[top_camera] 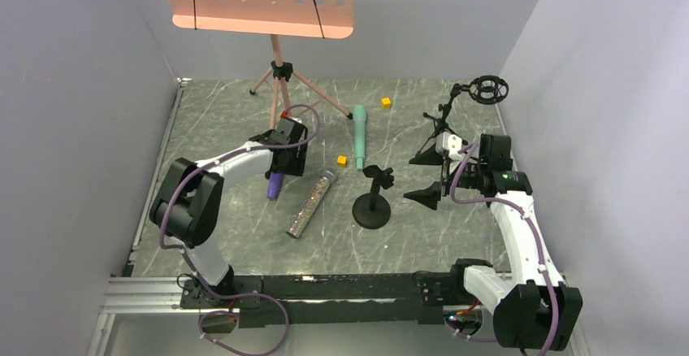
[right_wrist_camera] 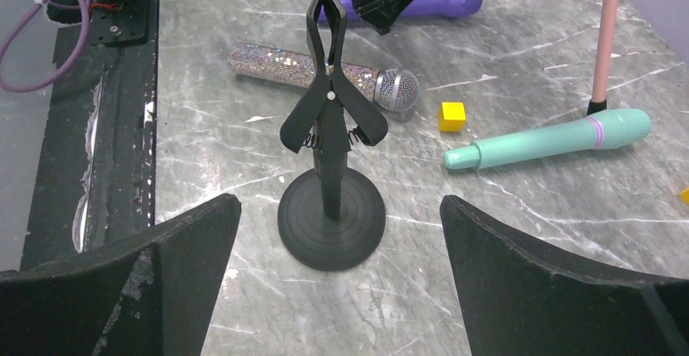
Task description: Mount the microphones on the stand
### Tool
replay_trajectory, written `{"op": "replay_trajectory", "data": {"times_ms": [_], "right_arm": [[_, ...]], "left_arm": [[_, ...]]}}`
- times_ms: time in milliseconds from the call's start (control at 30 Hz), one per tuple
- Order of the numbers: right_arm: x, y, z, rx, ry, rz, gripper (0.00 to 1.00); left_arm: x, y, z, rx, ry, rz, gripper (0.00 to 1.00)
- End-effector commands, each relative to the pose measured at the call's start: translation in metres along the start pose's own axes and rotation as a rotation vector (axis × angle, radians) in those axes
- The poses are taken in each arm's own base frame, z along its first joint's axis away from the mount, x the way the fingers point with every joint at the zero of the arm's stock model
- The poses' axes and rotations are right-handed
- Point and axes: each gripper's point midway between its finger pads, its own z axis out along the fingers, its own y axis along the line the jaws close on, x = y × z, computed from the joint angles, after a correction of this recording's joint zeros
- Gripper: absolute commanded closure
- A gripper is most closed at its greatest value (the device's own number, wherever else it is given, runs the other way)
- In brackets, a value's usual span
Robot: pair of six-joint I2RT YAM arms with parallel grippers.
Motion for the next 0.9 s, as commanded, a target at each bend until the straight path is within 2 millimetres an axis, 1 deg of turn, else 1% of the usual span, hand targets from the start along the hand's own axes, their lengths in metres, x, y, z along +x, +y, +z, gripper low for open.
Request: {"op": "replay_trajectory", "data": {"times_ms": [0, 433, 600, 767, 833, 867], "right_arm": [[-0.011, -0.005, -0.001, 0.007, -0.016, -0.049, 0.00], [-0.010, -0.005, -0.001, 0.003, -0.017, -0.046, 0.00], [-0.009, -0.005, -0.001, 0.001, -0.018, -0.044, 0.00], [-0.010, -0.005, -0.001, 0.000, -0.018, -0.047, 0.00], [-0.009, -0.004, -0.001, 0.000, -0.017, -0.047, 0.00], [-0.010, -0.004, -0.001, 0.000, -0.016, -0.050, 0.00]], "left_arm": [[-0.013, 0.003, 0.001, -0.064, -0.026, 0.040, 0.22], [-0.008, 0.004, 0.006, -0.070, -0.005, 0.084, 0.21], [-0.004, 0.007, 0.013, -0.103, 0.015, 0.090, 0.22], [-0.002, 0.001, 0.016, -0.105, 0.028, 0.112, 0.23], [-0.001, 0.000, 0.017, -0.111, 0.031, 0.121, 0.26], [0.000, 0.000, 0.018, -0.113, 0.034, 0.125, 0.30]]}}
